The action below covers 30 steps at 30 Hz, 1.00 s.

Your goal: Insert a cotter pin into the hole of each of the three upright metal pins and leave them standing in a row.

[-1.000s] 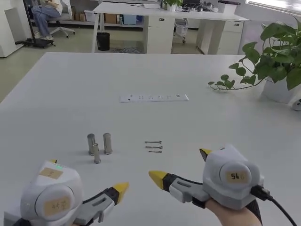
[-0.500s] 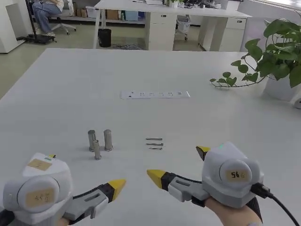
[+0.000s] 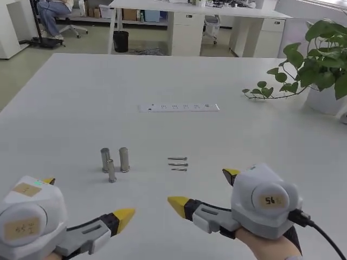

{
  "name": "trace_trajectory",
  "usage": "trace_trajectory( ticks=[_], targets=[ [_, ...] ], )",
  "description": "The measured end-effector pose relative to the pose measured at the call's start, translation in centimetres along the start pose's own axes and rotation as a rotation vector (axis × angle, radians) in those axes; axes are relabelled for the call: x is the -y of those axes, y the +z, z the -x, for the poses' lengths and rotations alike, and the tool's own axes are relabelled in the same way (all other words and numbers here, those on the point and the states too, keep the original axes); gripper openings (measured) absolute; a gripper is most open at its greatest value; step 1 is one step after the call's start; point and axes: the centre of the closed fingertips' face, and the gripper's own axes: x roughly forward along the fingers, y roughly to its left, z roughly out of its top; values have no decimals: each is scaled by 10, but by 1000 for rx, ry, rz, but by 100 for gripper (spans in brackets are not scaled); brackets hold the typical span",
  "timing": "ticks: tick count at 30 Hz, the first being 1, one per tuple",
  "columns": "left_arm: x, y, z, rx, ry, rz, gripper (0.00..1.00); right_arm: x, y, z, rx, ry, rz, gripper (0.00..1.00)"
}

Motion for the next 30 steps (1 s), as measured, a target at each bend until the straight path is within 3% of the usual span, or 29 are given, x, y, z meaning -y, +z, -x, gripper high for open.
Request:
trace_trajectory(
  ticks=[13, 22, 25, 30],
  targets=[
    [-2, 2, 1, 13, 6, 22, 99, -2, -5, 0, -23, 5, 0, 80],
    [4, 5, 0, 17, -3, -17, 99, -3, -5, 1, -22, 11, -3, 81],
    [5, 4, 0, 17, -13, 2, 99, -3, -5, 1, -24, 13, -2, 81],
    [1, 2, 0, 4, -3, 15, 99, -11, -5, -1, -27, 56, -33, 82]
  ],
)
